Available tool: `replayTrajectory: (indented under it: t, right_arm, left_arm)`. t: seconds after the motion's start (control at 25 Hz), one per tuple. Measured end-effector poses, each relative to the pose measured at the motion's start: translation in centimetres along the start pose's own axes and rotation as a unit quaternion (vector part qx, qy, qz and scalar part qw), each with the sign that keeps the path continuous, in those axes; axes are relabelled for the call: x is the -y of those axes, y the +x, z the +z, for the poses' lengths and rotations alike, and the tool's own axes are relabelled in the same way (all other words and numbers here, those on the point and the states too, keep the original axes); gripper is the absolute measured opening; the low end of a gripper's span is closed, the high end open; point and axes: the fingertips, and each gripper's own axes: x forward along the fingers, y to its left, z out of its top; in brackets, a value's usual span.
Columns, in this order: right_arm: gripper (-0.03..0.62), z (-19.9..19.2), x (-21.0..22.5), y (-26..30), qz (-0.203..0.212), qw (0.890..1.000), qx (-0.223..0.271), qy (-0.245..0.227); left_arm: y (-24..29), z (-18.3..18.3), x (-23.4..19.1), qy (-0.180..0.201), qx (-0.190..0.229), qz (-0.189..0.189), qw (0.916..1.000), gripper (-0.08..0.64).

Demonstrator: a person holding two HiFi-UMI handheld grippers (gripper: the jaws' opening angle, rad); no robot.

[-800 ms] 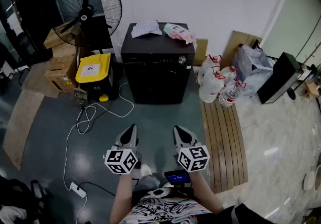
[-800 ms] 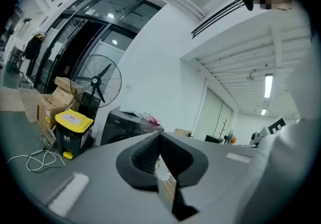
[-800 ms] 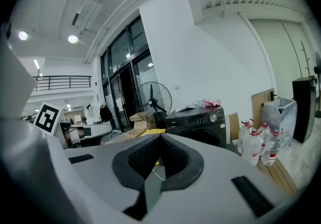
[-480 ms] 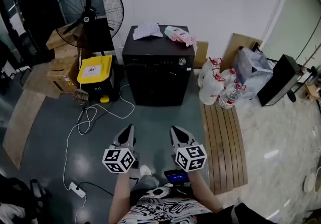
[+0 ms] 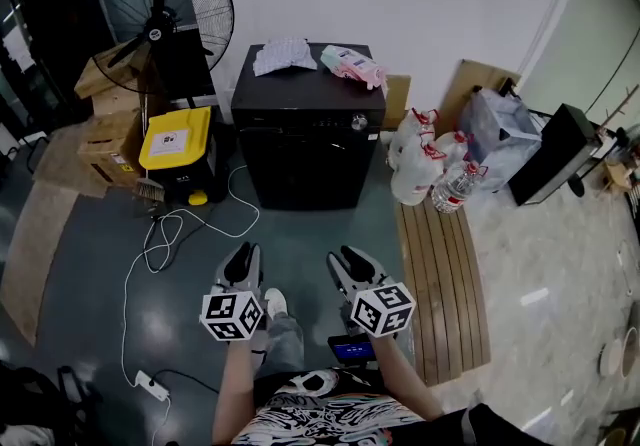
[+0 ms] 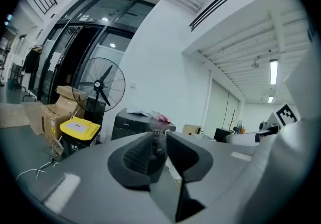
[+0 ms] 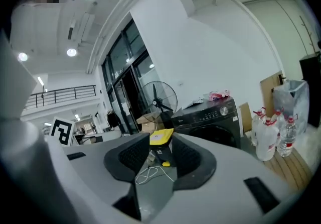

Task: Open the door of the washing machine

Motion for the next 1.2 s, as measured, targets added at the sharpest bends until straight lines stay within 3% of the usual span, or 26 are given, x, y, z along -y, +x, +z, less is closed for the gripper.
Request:
replayTrajectory:
  t: [0.08,0.12,0.36,0.52,0.68,0.92,1.2]
  right_arm:
    - [0.164,-0.1,1.3,3.0,-0.012,1.0,-0.014,-0.017]
    - [0.171,-0.1,2.0,4.8,-0.018,0.999,-0.018,-0.022]
    - [0.191,0.7,7.1,17.9,-0.054,0.997,-0.053,-0.025]
    - [0.187,1.5,10.2,26.3,-0.075,0.994,-0.073,-0.027]
    - [0.187,1.1,12.8,33.0,-0.087,0.991,-0.093,-0.036]
    - [0.184,-1.2,16.1,37.3,-0.105,0.986,-0.121,-0.036]
    - [0.183,-4.6,17.7,39.2,-0.111,0.985,-0.133,-0.019]
  left_arm:
    - [2.9,-0.3,-2.0,0.007,-0.004,-0.003,1.0,0.147]
    - [4.6,-0.4,-3.1,0.013,-0.007,-0.004,0.9999,0.16]
    - [17.0,-1.3,-11.4,0.03,-0.061,-0.026,0.9974,0.181]
    - [24.5,-2.0,-16.5,0.069,-0.101,-0.038,0.9918,0.181]
    - [30.6,-3.9,-21.1,0.083,-0.134,-0.051,0.9863,0.186]
    - [36.5,-8.2,-24.1,0.086,-0.169,-0.076,0.9789,0.186]
    - [39.7,-14.4,-25.7,0.081,-0.203,-0.095,0.9711,0.186]
